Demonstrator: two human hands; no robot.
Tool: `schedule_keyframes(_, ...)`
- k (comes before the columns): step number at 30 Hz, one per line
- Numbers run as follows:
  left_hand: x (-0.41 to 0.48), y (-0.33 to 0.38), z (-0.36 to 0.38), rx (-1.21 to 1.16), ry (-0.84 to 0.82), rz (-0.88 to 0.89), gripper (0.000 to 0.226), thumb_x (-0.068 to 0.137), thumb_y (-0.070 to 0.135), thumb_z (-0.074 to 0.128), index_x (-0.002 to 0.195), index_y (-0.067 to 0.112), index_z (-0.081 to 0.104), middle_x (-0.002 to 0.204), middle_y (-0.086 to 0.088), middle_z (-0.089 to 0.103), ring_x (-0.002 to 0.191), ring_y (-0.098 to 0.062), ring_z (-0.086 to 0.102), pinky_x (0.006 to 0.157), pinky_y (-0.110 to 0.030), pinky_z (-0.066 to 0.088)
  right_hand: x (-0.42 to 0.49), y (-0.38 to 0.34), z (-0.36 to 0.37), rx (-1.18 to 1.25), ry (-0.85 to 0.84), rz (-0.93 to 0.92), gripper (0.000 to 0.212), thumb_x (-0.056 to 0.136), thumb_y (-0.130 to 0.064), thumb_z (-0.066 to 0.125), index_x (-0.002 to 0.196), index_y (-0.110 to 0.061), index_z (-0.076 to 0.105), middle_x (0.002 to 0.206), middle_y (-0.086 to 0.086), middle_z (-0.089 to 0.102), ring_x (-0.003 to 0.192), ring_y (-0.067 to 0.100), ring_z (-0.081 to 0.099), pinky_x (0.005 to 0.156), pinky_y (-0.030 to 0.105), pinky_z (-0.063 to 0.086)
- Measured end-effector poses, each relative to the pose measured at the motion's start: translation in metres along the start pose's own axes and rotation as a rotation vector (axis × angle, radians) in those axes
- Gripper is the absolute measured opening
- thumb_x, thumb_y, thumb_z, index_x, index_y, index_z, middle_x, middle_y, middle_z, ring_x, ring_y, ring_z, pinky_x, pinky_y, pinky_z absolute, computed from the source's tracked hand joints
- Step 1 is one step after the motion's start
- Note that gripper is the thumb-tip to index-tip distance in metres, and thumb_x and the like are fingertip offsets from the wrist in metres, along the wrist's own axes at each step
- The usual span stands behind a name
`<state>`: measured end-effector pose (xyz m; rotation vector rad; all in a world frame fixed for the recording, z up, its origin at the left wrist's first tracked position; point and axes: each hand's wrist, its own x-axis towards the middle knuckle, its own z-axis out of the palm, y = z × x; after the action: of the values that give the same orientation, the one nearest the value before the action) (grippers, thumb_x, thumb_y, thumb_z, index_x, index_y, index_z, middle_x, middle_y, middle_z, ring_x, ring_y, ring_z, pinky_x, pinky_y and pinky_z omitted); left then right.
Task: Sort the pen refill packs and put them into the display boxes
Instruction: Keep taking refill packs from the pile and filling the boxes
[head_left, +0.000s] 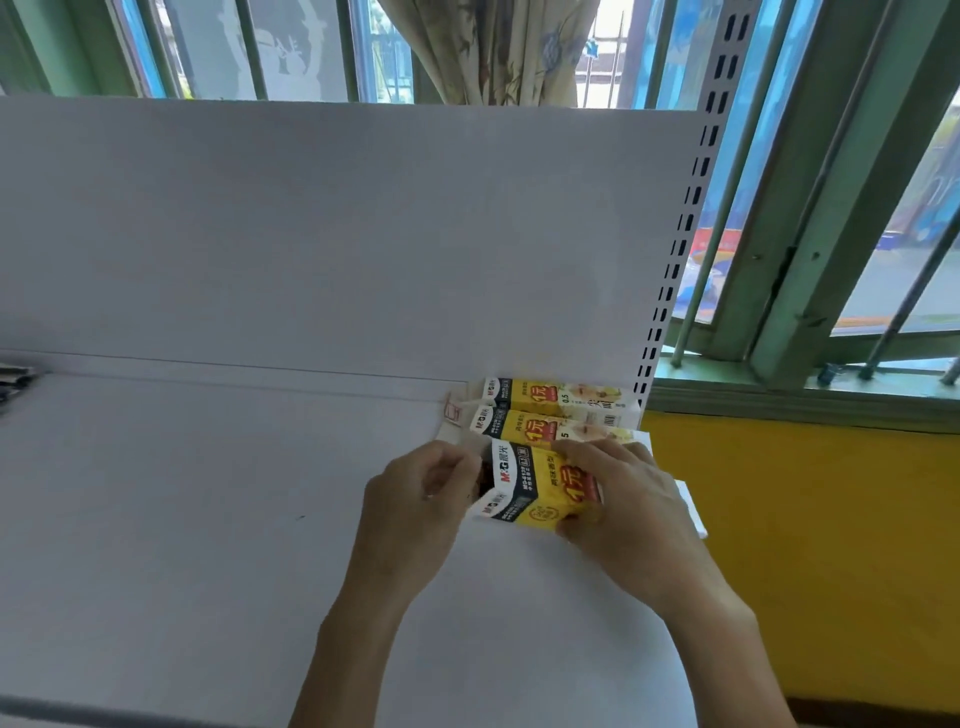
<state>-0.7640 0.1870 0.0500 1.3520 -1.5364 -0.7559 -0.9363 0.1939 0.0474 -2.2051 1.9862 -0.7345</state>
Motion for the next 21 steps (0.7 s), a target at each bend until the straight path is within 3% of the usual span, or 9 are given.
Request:
schedule_keyframes(6, 0.003, -0.038, -0.003, 0.326, 0.034, 0.068, 0.007, 0.089, 0.027, 0.056, 0.091, 0.026, 0.062, 0.092, 0.012, 0.064, 0.079, 0.001, 0.057, 0.060, -0.008, 0.037, 0.010, 0.007, 0.019, 0.041, -0.039, 0.049, 0.058, 0.079, -0.020, 0.066, 0.132, -0.029, 0.045, 0.135, -0.010, 0.043, 0.127, 0.013, 0.031, 0.103, 0.026, 0.025)
schedule_keyframes(9, -0.002, -0.051, -0.021, 0.393, 0.022, 0.086, 0.011, 0.089, 0.028, 0.055, 0.098, 0.024, 0.062, 0.097, 0.009, 0.063, 0.085, -0.004, 0.057, 0.068, -0.014, 0.041, 0.011, -0.014, 0.025, 0.166, 0.093, -0.037, 0.045, 0.079, -0.018, 0.068, 0.121, -0.023, 0.056, 0.124, -0.006, 0.049, 0.116, 0.011, 0.038, 0.084, 0.013, 0.025)
schedule_keyframes(12, -0.014, -0.066, -0.057, 0.423, 0.052, 0.063, 0.017, 0.090, 0.027, 0.054, 0.105, 0.024, 0.060, 0.102, 0.009, 0.060, 0.090, -0.006, 0.054, 0.079, -0.019, 0.043, 0.015, -0.056, 0.041, 0.259, 0.137, -0.104, 0.033, 0.078, -0.014, 0.068, 0.110, -0.018, 0.061, 0.103, -0.004, 0.058, 0.089, 0.010, 0.051, 0.068, 0.007, 0.031)
schedule_keyframes(15, -0.034, -0.086, -0.113, 0.480, 0.137, 0.012, 0.018, 0.091, 0.027, 0.053, 0.107, 0.023, 0.060, 0.101, 0.009, 0.059, 0.092, -0.007, 0.052, 0.081, -0.020, 0.042, 0.015, -0.114, 0.067, 0.374, 0.056, -0.172, 0.027, 0.079, -0.015, 0.068, 0.104, -0.018, 0.060, 0.089, -0.006, 0.059, 0.075, 0.009, 0.054, 0.068, 0.020, 0.043)
schedule_keyframes(21, -0.096, -0.128, -0.267, 0.623, 0.372, -0.148, 0.018, 0.088, 0.025, 0.057, 0.104, 0.019, 0.062, 0.099, 0.006, 0.061, 0.093, -0.012, 0.056, 0.081, -0.029, 0.047, 0.002, -0.269, 0.133, 0.393, -0.299, -0.357, 0.022, 0.087, -0.025, 0.058, 0.109, -0.024, 0.057, 0.095, -0.011, 0.057, 0.084, 0.007, 0.055, 0.077, 0.025, 0.048)
